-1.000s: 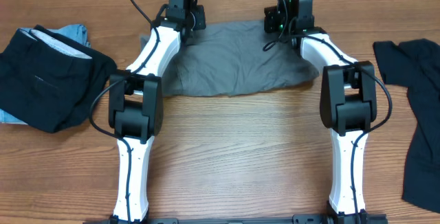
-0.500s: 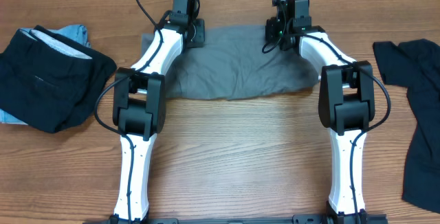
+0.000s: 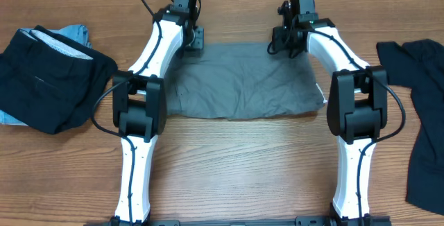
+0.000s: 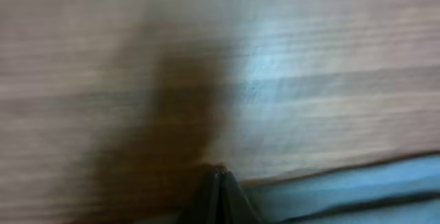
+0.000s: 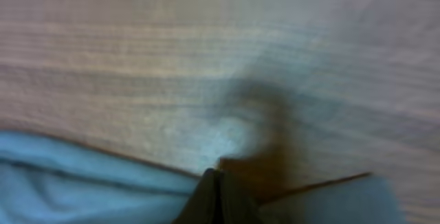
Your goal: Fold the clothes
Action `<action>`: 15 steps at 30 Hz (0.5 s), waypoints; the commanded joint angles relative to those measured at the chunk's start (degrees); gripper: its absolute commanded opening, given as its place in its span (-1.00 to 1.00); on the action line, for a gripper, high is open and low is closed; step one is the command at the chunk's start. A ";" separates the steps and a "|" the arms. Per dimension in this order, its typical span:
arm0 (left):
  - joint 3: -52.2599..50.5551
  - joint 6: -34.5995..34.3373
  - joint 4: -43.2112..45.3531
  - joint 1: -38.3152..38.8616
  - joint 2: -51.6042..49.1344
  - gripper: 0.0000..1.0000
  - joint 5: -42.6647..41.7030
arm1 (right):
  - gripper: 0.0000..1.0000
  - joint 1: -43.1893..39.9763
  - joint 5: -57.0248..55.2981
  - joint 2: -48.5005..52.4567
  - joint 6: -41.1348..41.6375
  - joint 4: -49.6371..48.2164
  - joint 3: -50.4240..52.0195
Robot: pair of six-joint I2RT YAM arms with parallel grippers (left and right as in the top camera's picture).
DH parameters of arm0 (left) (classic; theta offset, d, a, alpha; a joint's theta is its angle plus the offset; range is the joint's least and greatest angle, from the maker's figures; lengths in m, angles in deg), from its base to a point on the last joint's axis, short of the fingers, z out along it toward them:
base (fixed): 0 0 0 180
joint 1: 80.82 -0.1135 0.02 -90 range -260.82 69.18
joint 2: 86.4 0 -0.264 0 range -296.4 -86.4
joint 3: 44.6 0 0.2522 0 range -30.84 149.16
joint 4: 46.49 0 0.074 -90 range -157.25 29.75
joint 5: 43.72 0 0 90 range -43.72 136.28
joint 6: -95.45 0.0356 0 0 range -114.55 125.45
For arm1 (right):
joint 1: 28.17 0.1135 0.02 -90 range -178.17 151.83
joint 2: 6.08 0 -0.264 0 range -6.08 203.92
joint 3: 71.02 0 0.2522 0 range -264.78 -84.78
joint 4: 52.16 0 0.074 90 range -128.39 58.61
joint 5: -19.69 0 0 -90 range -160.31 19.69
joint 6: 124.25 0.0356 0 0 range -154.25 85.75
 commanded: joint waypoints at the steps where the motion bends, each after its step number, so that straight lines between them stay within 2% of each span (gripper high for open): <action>1: 13.44 -1.27 -2.71 0.57 2.23 -0.92 0.74 | -0.92 -0.52 -1.88 -8.00 -0.20 -0.04 -4.33; 5: 23.56 -7.30 -14.49 1.31 6.86 -0.92 0.72 | -0.92 -0.59 -1.88 -14.32 -0.13 11.19 -9.86; 8: 24.20 -9.16 -23.32 2.64 10.91 -0.92 0.76 | -0.92 -0.87 -1.88 -19.52 -0.13 22.01 -11.06; 15: 24.17 -10.14 -37.05 7.10 17.25 -0.92 2.01 | -0.92 -1.51 -2.03 -29.31 0.50 38.49 -11.06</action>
